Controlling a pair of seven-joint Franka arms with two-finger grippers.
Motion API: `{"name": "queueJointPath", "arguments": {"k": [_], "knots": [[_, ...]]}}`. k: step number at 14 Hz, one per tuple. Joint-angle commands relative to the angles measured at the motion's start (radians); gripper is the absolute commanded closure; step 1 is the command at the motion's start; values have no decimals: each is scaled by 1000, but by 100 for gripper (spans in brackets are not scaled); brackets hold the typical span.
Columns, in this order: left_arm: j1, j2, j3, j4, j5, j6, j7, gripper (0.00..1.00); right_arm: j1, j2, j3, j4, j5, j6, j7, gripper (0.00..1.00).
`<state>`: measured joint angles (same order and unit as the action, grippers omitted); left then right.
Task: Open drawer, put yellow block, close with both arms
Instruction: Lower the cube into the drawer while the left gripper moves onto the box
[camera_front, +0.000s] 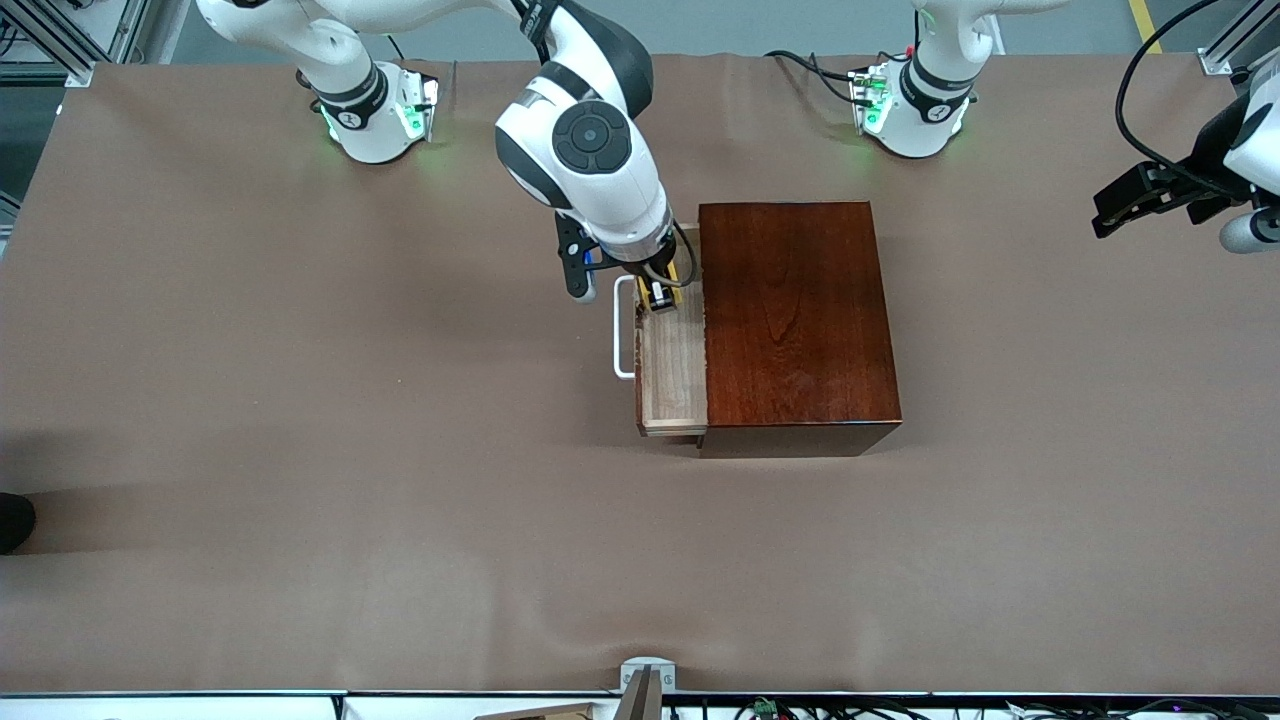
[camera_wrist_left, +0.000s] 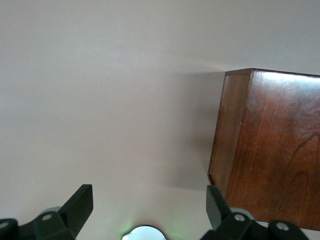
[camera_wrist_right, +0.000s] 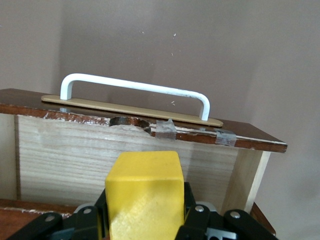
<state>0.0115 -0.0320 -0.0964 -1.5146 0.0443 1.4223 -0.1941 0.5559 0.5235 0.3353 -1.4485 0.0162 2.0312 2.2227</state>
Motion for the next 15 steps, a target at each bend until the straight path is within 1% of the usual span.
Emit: {"name": "queueJointPath", "arguments": {"k": [1,12,15], "knots": [[15,-11,-5,10,-14,-9,18,0,21,38,-6,37,-44,-3,49,83],[4,-11,-9,11,-18,-5,4,0,33,69,-6,57,-62,9,63,82],[1,-5,-11,11,-46,-5,1,0,39,82,-6,57,-78,21,81,82]]}}
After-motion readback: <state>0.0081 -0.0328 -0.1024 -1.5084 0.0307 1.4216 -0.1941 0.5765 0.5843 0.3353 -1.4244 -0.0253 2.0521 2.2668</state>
